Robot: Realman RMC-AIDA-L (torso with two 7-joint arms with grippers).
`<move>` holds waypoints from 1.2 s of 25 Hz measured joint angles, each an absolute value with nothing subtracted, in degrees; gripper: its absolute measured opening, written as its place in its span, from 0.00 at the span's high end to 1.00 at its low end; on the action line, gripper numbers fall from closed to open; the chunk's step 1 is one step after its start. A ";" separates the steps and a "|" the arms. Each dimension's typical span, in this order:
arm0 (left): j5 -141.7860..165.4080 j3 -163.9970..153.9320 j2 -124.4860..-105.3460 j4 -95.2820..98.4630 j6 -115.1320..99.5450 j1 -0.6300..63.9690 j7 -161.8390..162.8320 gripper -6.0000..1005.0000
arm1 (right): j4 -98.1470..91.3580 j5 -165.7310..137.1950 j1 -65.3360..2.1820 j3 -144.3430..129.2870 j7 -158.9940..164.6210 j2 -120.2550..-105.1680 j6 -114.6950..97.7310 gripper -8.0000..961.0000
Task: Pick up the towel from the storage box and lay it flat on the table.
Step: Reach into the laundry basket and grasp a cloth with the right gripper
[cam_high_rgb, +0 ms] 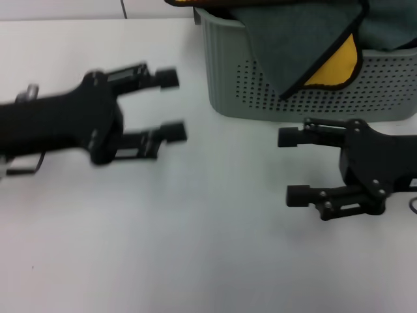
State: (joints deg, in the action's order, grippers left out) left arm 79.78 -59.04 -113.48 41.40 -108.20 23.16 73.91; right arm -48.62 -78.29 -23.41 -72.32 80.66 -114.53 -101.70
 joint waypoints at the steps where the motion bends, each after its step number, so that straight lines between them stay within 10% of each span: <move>1: 79.79 -58.74 -114.30 44.78 -106.38 23.17 76.23 0.20 | -48.44 -78.26 -22.92 -72.24 80.70 -114.32 -101.70 0.11; 7: 84.87 -58.99 -119.53 67.61 -95.19 23.65 87.60 0.20 | -46.94 -78.54 -18.35 -70.24 80.70 -113.71 -102.27 0.11; 18: 84.63 -52.73 -118.49 60.09 -102.85 20.99 83.15 0.20 | -74.96 -91.35 -19.10 -54.55 95.22 -112.36 -102.56 0.13; 30: 85.01 -50.96 -118.09 46.74 -111.63 14.93 73.31 0.20 | -76.64 -109.39 -39.81 -50.45 108.84 -103.76 -97.57 0.19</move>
